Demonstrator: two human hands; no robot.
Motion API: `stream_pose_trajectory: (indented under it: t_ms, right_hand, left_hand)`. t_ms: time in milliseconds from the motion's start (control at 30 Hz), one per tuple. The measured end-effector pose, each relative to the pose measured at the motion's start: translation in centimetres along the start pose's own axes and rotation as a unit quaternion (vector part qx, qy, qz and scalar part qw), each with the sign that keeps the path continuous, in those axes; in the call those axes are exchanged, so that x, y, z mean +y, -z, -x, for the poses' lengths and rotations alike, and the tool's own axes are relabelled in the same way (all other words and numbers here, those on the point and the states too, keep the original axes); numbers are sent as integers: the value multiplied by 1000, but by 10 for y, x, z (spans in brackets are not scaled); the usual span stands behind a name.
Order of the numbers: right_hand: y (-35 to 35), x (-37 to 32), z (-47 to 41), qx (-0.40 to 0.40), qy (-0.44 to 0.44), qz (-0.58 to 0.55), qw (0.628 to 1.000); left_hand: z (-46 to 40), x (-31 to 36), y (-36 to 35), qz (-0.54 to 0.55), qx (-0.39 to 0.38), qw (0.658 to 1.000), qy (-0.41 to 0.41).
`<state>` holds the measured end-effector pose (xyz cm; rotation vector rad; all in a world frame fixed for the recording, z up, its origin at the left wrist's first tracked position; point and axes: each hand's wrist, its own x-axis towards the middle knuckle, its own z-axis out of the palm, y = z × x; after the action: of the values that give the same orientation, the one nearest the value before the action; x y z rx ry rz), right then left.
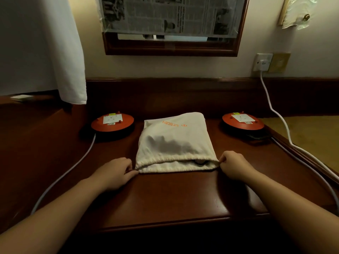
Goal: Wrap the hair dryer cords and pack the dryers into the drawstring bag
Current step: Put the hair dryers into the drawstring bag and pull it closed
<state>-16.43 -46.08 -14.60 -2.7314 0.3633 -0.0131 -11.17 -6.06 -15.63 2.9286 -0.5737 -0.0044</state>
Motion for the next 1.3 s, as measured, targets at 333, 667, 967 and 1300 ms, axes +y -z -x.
stream_pose_trajectory:
  t_ms: [333, 667, 967, 1300]
  right_hand:
    - [18, 16, -4, -58, 1, -62, 996]
    - [49, 68, -11, -30, -54, 30, 998]
    - [-1, -23, -6, 3, 91, 169, 981]
    - [7, -2, -1, -34, 125, -65, 989]
  left_hand:
    - [-6, -16, 14, 212, -14, 976, 47]
    - [-9, -64, 26, 115, 7, 968, 221]
    - [-25, 54, -2, 16, 19, 1000, 6]
    - [-28, 38, 0, 289, 0, 957, -8]
